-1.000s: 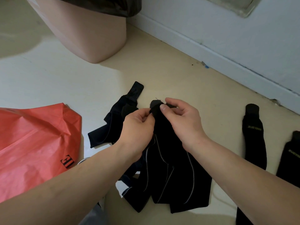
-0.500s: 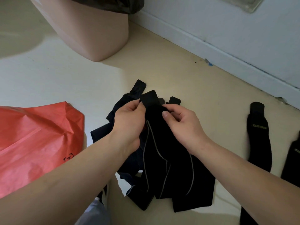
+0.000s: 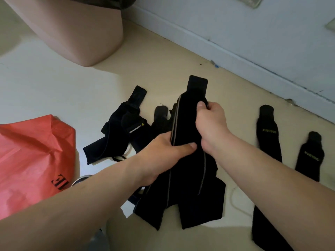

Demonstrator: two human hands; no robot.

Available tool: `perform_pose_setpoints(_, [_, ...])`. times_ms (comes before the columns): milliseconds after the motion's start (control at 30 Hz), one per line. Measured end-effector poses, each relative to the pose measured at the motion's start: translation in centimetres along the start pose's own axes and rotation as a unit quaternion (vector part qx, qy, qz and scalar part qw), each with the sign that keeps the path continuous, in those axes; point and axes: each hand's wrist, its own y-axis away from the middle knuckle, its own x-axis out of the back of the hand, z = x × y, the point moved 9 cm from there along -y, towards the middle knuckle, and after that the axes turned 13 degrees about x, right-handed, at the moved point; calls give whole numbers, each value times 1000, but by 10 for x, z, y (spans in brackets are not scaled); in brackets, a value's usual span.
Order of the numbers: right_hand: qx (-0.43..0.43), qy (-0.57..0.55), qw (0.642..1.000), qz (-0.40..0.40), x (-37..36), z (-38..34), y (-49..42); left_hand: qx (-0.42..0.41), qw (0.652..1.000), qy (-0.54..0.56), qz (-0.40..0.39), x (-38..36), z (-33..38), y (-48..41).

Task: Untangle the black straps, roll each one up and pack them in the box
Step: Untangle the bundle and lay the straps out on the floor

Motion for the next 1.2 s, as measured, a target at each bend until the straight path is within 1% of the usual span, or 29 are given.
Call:
perform_pose_setpoints(100, [-43,-20,999,20,15,2,-10,24,996,-26,-77,-17,-6,3])
perform_pose_setpoints(133, [-64,-28,997,23,19,5,-11,23,995,-33,-86,-19,-8,4])
perform_pose_setpoints(200, [-107,-56,993,8,20,13,-13,10,997,-37,-63,-14,-9,3])
perform_pose_setpoints(233, [-131,-71,989,-21,14,18,-11,5,999,-29,-39,-10,-9,1])
perform_pose_setpoints(267, [-156,-82,982,-68,6,24,-7,4,1000,-8,-15,-5,-9,-2])
perform_pose_setpoints(333, [-187,-71,962,-185,-12,35,5,7,997,70,27,7,-11,-7])
perform_pose_setpoints(400, [-186,-36,944,-269,-25,43,18,0,987,150,61,20,-11,-11])
perform_pose_setpoints(533, [-112,46,941,-316,-33,55,30,-20,959,253,122,48,-5,-14])
perform_pose_setpoints(633, [-99,75,923,-364,-34,65,50,-29,946,288,142,62,0,-11])
perform_pose_setpoints(700, [-95,71,924,-363,-30,67,59,-35,951,288,112,60,2,-10])
perform_pose_setpoints(767, [-101,56,937,-331,-24,67,60,-19,965,255,62,49,-4,-13])
perform_pose_setpoints(867, [-148,2,952,-269,-19,67,52,30,980,196,-2,32,-24,-16])
perform_pose_setpoints(933, [-179,-16,957,-227,-16,65,44,73,985,153,-29,25,-37,-15])
perform_pose_setpoints(1000, [-181,-15,963,-198,-14,61,34,96,986,137,-23,28,-44,-14])
perform_pose_setpoints(1067, [-175,2,963,-206,-14,58,30,78,985,157,6,38,-43,-17])
perform_pose_setpoints(1133, [-190,12,950,-248,-16,58,34,44,979,195,43,47,-38,-19])
perform_pose_setpoints(1200, [-200,36,929,-310,-17,61,42,3,968,231,99,60,-33,-20])
